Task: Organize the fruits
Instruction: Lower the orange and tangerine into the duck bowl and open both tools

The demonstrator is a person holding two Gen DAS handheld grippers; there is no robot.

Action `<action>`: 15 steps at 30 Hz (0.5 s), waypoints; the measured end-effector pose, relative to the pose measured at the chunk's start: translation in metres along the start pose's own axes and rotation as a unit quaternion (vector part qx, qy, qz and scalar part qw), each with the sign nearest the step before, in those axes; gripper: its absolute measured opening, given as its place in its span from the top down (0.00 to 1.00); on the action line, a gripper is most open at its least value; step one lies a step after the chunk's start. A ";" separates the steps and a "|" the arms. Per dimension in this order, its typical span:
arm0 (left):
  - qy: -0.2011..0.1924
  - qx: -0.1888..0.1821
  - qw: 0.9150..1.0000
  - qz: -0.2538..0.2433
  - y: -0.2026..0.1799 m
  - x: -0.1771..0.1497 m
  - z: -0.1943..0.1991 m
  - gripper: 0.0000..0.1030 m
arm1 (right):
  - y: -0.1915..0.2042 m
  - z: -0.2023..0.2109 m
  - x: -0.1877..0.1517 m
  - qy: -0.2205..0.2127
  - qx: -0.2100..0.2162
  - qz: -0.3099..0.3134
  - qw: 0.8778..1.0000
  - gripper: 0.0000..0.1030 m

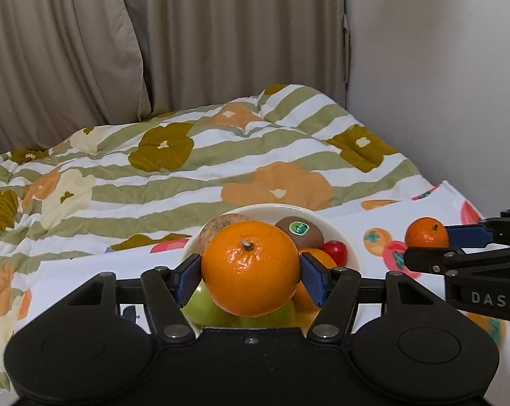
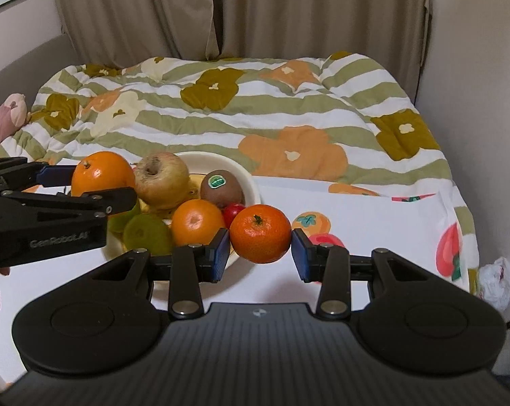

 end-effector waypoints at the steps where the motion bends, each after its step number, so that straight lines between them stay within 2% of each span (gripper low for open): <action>1: 0.001 0.004 1.000 -0.002 0.000 0.001 -0.005 0.35 | -0.001 -0.005 0.001 0.002 0.002 0.003 1.000 0.47; 12: 0.027 0.030 0.999 -0.016 -0.009 -0.007 -0.041 0.34 | -0.007 -0.042 0.003 0.028 0.028 0.022 0.999 0.47; 14: 0.023 0.037 0.999 -0.022 -0.011 -0.006 -0.042 0.24 | -0.007 -0.045 0.002 0.031 0.032 0.024 0.999 0.47; 15: 0.020 0.043 0.999 -0.025 -0.011 -0.005 -0.042 0.15 | -0.007 -0.046 0.002 0.032 0.033 0.025 0.999 0.47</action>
Point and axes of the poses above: each gripper's, at about its wrist camera, not at the fingertips, and z roughly against the way its jaws point, y to its left, x to its top, the point moved 9 cm from there along -z, roughly the way its jaws point, and after that the axes turned 3 degrees about -x, right-handed, at the moved point
